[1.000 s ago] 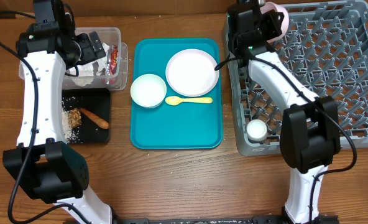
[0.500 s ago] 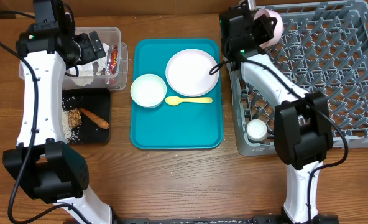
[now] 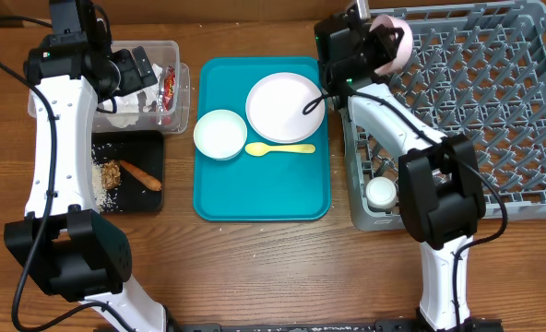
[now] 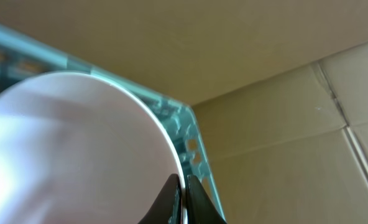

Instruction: Sort waste into correct bins and load items into the dishwasher

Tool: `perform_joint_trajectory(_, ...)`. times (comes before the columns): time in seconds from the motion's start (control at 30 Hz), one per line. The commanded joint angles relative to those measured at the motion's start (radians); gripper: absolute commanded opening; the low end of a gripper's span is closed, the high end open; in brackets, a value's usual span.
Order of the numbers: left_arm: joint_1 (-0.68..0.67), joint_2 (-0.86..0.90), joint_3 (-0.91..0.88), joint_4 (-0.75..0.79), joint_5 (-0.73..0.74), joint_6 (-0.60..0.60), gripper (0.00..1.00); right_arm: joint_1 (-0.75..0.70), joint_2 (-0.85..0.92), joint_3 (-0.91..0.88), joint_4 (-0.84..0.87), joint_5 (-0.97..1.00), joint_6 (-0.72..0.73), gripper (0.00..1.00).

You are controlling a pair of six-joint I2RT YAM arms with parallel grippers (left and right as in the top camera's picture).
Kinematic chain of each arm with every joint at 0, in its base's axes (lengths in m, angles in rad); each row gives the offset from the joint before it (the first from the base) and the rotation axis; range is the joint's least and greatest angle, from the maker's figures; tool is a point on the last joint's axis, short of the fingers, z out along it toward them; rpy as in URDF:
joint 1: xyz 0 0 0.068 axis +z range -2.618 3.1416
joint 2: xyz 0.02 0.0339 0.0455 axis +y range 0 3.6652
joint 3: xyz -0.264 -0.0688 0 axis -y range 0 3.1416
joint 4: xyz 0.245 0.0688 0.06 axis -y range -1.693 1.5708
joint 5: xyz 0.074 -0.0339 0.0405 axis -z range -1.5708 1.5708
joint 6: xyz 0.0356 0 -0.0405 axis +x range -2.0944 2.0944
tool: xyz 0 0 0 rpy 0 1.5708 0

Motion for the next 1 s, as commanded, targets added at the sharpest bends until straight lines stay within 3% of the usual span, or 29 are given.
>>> perform_joint_trajectory(0.0, -0.003, 0.002, 0.021, 0.003, 0.000, -0.014, 1.00, 0.011, 0.032, 0.006, 0.159, 0.095, -0.238, 0.04)
perform_joint_trajectory(0.17, -0.003, 0.002, 0.021, 0.003, 0.001, -0.014, 1.00, 0.007, 0.032, 0.006, 0.226, 0.160, -0.388, 0.04)
perform_joint_trajectory(0.97, -0.003, 0.002, 0.021, 0.003, 0.001, -0.014, 1.00, 0.026, 0.075, 0.006, 0.182, 0.028, -0.387, 0.05)
